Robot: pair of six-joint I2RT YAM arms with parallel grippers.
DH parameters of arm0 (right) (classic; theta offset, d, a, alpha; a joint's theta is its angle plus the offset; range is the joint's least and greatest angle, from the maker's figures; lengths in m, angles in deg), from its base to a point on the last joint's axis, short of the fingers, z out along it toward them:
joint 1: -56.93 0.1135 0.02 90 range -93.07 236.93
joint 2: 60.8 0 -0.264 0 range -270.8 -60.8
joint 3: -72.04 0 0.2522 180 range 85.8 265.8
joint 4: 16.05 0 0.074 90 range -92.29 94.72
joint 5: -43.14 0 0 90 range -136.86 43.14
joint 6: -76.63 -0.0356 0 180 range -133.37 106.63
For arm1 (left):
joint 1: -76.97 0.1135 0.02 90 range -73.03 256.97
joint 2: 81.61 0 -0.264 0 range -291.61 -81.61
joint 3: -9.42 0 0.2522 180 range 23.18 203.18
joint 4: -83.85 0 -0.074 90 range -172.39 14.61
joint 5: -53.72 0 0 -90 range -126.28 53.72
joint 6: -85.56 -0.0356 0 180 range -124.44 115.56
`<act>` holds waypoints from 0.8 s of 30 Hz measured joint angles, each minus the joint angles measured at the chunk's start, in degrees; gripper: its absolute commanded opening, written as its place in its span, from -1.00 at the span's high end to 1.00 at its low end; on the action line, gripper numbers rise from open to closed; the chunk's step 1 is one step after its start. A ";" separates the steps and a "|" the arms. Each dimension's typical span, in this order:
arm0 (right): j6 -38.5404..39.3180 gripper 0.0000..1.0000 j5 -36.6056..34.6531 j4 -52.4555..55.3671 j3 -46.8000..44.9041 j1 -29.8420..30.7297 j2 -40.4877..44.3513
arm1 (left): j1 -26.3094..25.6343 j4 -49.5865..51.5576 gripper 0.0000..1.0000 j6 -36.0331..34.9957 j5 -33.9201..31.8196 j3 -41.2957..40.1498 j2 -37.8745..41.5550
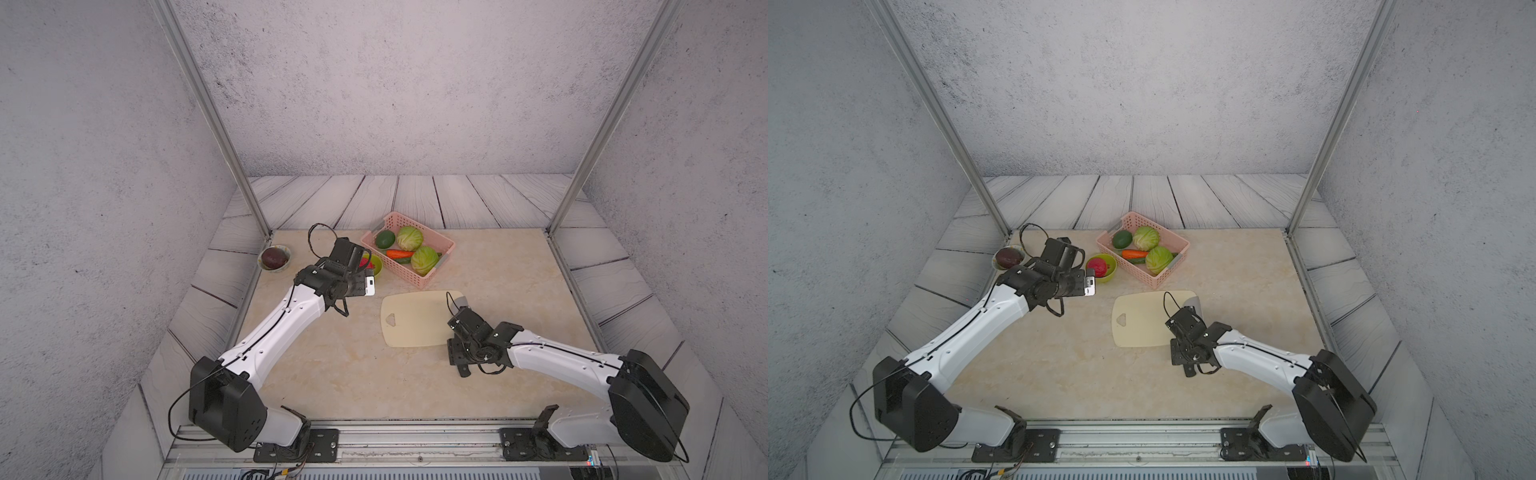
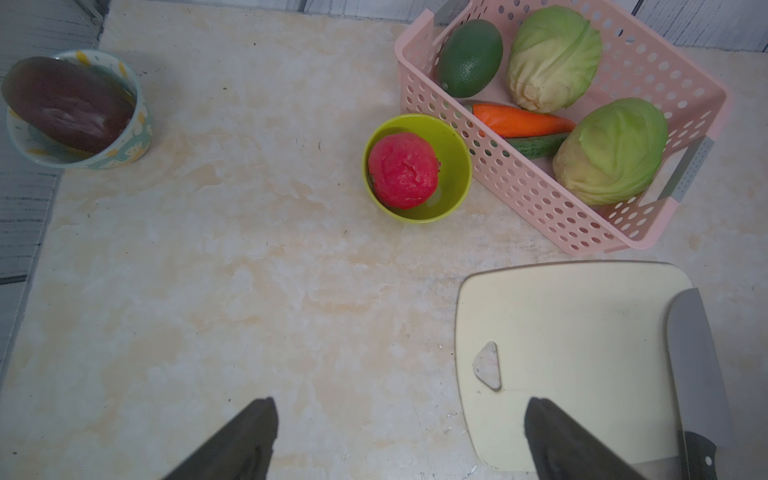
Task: Align the knife with the edge of the cutting board
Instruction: Adjust the knife at the edge of the cutting board.
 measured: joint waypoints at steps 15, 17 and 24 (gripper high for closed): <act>8.48 -0.98 4.96 5.95 4.96 -9.44 13.29 | 0.57 -2.21 -0.97 -2.21 -1.51 -0.79 1.01; 10.05 -0.99 6.80 6.49 6.23 -11.91 13.35 | 0.63 -3.26 -0.97 -2.64 -1.73 -1.57 2.08; 13.97 -0.99 12.72 8.22 10.47 -18.40 12.13 | 1.20 -10.08 -0.97 -4.83 -3.56 -7.56 8.81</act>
